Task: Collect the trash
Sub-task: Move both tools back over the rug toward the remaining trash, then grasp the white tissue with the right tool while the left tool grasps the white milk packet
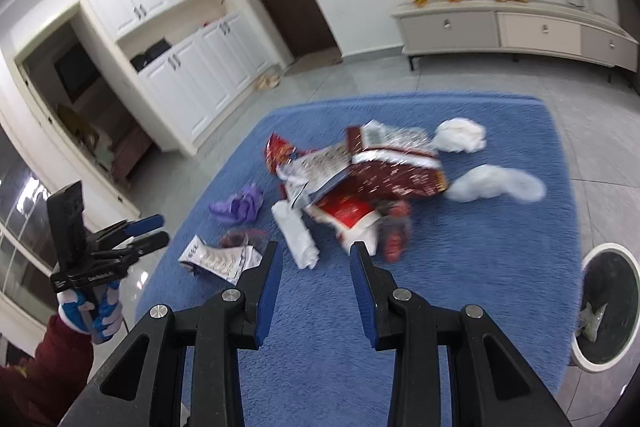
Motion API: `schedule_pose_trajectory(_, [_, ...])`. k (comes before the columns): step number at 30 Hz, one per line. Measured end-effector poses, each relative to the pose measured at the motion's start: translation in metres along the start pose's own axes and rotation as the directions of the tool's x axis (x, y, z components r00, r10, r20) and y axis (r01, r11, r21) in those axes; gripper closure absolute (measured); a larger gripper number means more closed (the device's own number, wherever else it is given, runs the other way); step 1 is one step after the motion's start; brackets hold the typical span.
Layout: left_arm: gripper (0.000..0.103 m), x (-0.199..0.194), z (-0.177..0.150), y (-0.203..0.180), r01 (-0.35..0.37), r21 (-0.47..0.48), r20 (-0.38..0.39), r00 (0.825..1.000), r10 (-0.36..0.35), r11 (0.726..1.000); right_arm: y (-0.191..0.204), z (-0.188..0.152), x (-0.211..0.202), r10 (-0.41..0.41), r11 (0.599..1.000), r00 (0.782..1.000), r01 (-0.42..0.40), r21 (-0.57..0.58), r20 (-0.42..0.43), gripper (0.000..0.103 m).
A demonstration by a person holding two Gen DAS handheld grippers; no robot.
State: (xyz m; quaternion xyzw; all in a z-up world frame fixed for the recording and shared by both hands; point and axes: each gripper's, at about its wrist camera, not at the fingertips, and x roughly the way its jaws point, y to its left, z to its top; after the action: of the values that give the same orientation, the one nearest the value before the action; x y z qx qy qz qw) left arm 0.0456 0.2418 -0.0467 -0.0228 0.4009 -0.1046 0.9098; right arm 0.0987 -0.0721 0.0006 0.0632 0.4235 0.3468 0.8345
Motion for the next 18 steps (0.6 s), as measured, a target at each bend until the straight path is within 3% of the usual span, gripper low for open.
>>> schedule_pose_trajectory(4, [0.040, 0.012, -0.004, -0.003, 0.048, 0.061, -0.022, 0.999, -0.047, 0.997, 0.005, -0.003, 0.027, -0.001, 1.000, 0.999, 0.001, -0.008, -0.045, 0.070])
schedule_pose_trajectory(9, [0.040, 0.020, -0.003, -0.024, 0.116, 0.198, -0.062, 0.992, -0.106, 0.973, 0.009, -0.011, 0.056, 0.000, 1.000, 0.995, 0.000, 0.001, -0.096, 0.070])
schedule_pose_trajectory(14, [0.040, 0.044, -0.005, -0.033, 0.128, 0.298, -0.129, 0.987, -0.093, 0.946, 0.012, -0.014, 0.081, 0.007, 1.000, 0.991, -0.006, 0.007, -0.136, 0.070])
schedule_pose_trajectory(18, [0.040, 0.059, -0.005, -0.036, 0.184, 0.343, -0.186, 0.974, -0.125, 0.921, 0.014, -0.012, 0.098, 0.005, 1.000, 0.988, -0.006, -0.003, -0.153, 0.070])
